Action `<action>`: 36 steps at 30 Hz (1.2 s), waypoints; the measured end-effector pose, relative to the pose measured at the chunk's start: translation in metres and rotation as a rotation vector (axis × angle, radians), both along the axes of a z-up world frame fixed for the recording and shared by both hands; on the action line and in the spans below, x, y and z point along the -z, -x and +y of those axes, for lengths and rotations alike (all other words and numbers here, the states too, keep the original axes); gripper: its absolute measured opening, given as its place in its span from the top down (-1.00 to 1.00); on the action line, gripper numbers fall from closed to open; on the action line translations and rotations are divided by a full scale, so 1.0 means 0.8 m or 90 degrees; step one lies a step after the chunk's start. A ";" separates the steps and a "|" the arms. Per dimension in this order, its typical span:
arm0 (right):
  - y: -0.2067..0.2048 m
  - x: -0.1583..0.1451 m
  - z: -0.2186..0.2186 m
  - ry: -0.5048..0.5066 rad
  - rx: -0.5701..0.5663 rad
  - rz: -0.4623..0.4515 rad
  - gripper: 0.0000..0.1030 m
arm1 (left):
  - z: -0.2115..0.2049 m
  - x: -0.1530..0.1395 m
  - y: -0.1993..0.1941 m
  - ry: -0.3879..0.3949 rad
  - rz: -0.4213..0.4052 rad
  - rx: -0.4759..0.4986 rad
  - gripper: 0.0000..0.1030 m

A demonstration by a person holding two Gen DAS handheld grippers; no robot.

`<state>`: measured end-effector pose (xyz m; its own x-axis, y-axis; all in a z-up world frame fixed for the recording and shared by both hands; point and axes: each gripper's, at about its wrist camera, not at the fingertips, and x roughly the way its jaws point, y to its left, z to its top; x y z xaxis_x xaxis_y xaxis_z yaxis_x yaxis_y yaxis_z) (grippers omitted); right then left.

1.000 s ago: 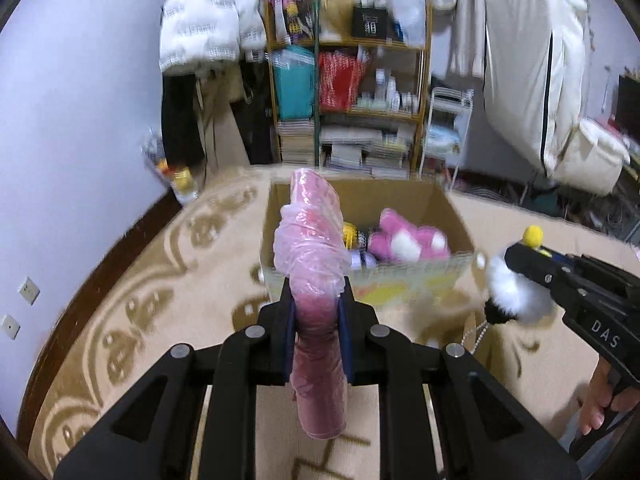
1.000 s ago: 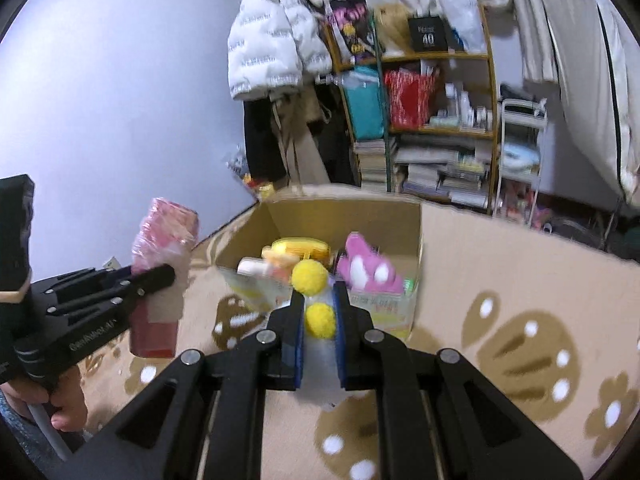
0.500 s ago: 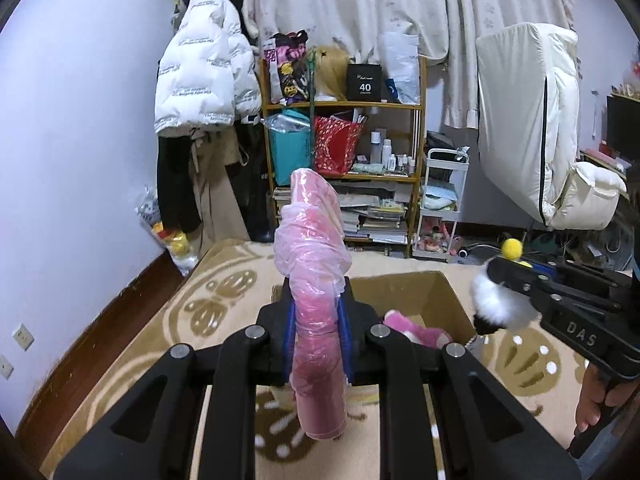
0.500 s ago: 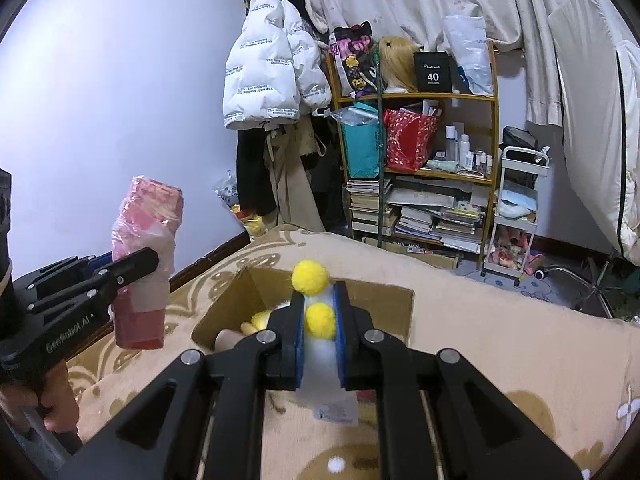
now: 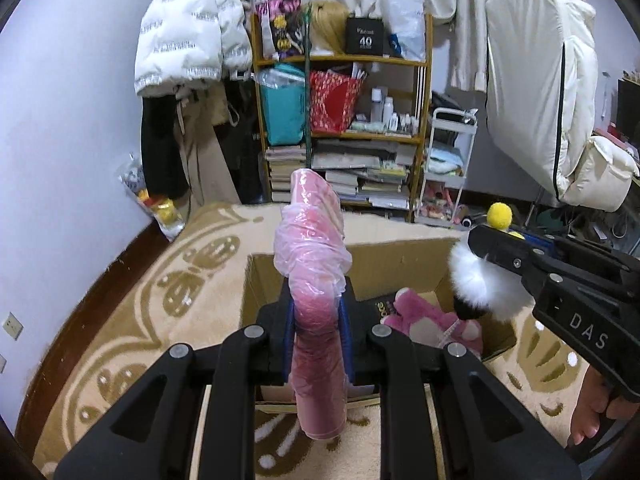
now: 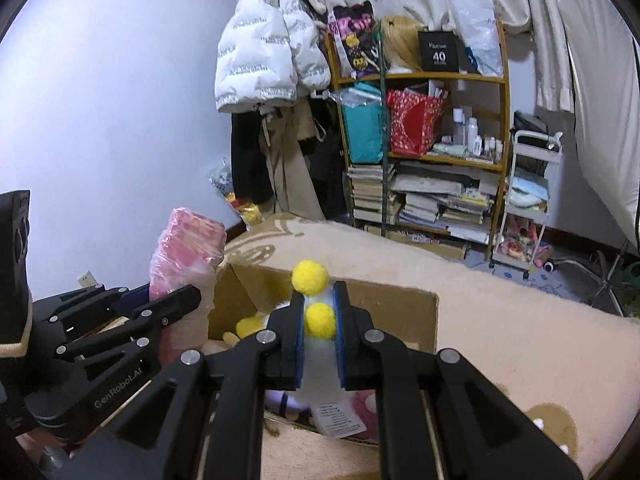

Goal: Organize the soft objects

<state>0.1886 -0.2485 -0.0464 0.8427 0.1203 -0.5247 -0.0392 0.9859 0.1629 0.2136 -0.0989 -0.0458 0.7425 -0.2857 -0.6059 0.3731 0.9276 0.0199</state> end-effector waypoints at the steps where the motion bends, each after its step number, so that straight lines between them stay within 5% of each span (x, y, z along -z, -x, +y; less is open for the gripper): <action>1: -0.002 0.007 -0.002 -0.002 0.000 0.009 0.75 | -0.001 0.006 -0.003 -0.002 0.008 0.000 0.63; 8: -0.007 0.047 -0.014 -0.007 -0.005 0.066 0.74 | -0.003 0.037 -0.023 0.003 0.066 -0.015 0.55; 13: -0.006 0.061 -0.018 -0.012 -0.008 0.089 0.68 | 0.002 0.044 -0.029 -0.002 0.074 -0.040 -0.03; 22: -0.004 0.058 -0.022 -0.038 0.005 0.093 0.64 | 0.029 0.035 -0.023 0.019 0.109 -0.071 -0.46; 36: 0.069 0.000 -0.012 -0.037 0.025 0.055 -0.32 | 0.079 -0.023 0.045 0.015 0.048 -0.118 -0.90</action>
<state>0.1331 -0.2577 -0.0463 0.7989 0.1201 -0.5893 0.0162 0.9752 0.2207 0.1778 -0.0355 -0.0273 0.7363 -0.1627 -0.6568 0.1952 0.9805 -0.0240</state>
